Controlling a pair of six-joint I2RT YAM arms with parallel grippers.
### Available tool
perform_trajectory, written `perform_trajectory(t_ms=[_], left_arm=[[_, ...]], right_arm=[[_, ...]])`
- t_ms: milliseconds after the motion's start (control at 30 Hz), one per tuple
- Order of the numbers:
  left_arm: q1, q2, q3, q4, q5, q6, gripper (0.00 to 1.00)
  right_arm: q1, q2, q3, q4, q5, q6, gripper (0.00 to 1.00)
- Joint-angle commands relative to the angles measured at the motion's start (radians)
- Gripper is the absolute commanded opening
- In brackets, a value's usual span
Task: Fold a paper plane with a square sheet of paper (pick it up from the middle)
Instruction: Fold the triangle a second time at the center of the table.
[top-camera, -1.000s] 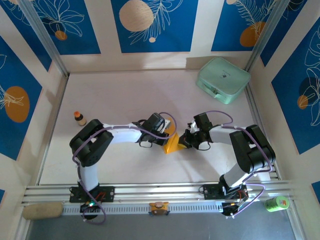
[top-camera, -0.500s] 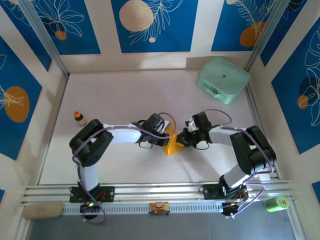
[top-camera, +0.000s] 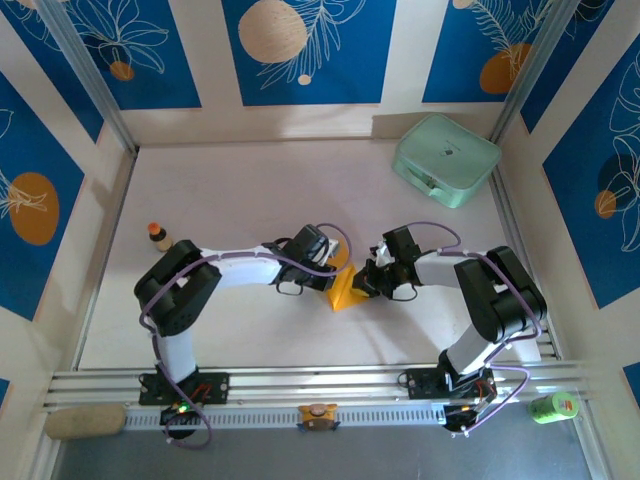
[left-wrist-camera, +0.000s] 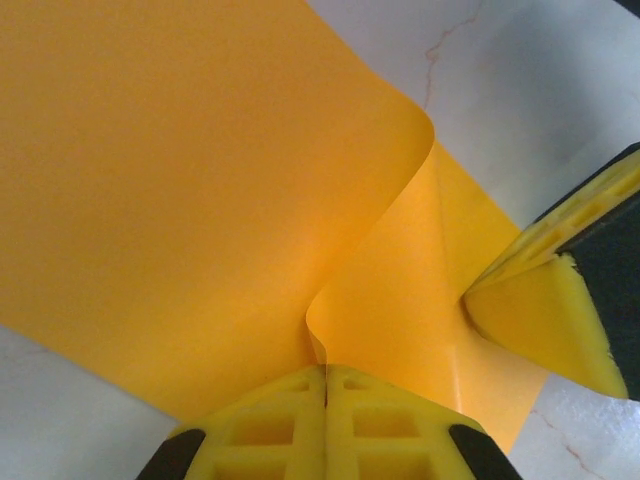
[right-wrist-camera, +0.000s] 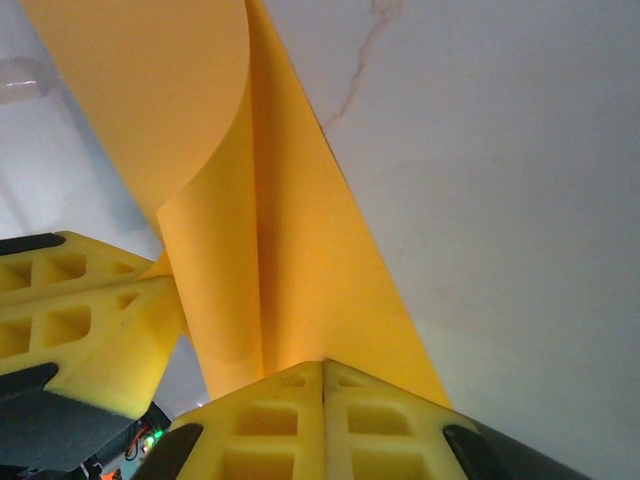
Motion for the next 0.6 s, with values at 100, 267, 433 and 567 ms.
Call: perform_trajectory(t_ms=[100, 267, 433, 567], left_arm=[[0.006, -0.007, 0.026, -0.042, -0.047, 0.042, 0.0], [0.006, -0.004, 0.024, -0.043, -0.054, 0.045, 0.0], [0.006, 0.002, 0.025, -0.043, -0.045, 0.045, 0.0], [0.007, 0.012, 0.024, -0.034, -0.043, 0.045, 0.0]], right_arm=[[-0.007, 0.0, 0.002, -0.044, 0.02, -0.004, 0.04], [-0.007, 0.0, 0.001, -0.044, 0.017, -0.005, 0.03], [-0.007, -0.001, -0.001, -0.042, 0.019, -0.004, 0.04], [-0.005, 0.001, -0.004, -0.039, 0.015, -0.002, 0.04]])
